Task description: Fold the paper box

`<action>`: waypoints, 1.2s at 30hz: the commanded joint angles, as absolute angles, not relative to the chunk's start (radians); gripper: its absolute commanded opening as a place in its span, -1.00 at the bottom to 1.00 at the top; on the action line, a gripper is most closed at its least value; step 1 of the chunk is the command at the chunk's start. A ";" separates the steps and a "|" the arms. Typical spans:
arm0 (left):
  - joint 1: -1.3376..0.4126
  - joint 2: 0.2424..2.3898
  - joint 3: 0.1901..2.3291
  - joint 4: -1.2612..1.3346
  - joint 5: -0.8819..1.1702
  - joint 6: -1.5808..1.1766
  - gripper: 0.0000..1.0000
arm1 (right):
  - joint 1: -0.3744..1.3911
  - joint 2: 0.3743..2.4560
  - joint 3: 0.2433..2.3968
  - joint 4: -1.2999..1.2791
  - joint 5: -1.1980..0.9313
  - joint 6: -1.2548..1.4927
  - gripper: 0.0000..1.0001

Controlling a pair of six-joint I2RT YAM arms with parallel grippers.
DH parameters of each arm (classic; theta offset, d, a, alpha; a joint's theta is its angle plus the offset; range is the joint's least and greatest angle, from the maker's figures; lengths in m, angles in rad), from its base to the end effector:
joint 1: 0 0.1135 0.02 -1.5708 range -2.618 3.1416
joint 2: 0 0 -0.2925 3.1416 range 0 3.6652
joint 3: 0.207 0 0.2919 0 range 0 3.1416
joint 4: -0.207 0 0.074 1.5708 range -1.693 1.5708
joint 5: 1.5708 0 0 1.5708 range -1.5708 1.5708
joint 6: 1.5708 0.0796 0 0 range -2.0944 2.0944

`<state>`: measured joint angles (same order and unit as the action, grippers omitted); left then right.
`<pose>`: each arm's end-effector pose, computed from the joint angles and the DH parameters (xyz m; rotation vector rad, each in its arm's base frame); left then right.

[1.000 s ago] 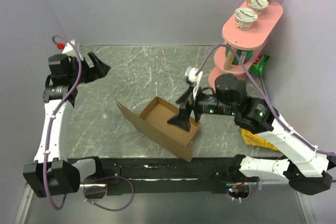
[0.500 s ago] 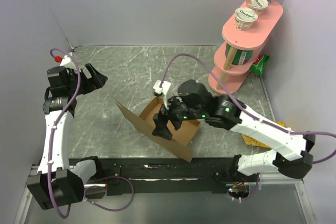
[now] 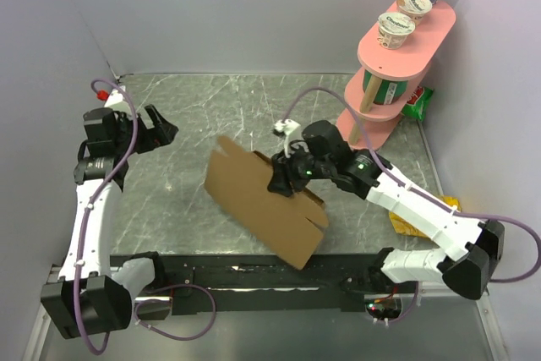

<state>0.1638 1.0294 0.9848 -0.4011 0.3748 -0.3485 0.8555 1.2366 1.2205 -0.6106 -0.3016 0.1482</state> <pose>0.2918 0.0187 0.3475 -0.2759 1.9989 -0.4948 0.2000 0.2662 0.3572 -0.9653 2.0989 0.8725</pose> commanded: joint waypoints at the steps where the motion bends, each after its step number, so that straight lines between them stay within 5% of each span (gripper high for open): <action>1: 0.112 1.022 0.986 -0.374 0.336 -0.305 0.92 | 0.750 1.183 1.068 -0.467 -0.451 0.181 -0.01; 16: 0.017 0.962 0.831 -0.341 0.377 -0.354 0.93 | 0.499 1.204 0.686 0.010 -0.537 0.328 -0.15; 26: -0.086 1.028 0.879 -0.177 0.476 -0.264 0.93 | 0.497 1.017 0.343 0.328 -0.083 0.800 -0.25; 30: -0.201 1.055 0.919 -0.170 0.483 -0.169 0.93 | 0.554 0.809 0.279 0.224 0.188 0.916 -0.27; 34: -0.297 1.091 0.986 -0.183 0.502 -0.075 0.92 | 0.633 0.692 0.278 0.121 0.438 1.018 -0.04; 36: -0.327 1.089 1.006 -0.178 0.547 -0.049 0.93 | 0.675 0.692 0.317 0.106 0.505 1.014 0.46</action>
<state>-0.2745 1.0893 0.9333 -0.2348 0.4629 -0.1608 0.6121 0.7246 0.2737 0.1673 0.2153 0.9207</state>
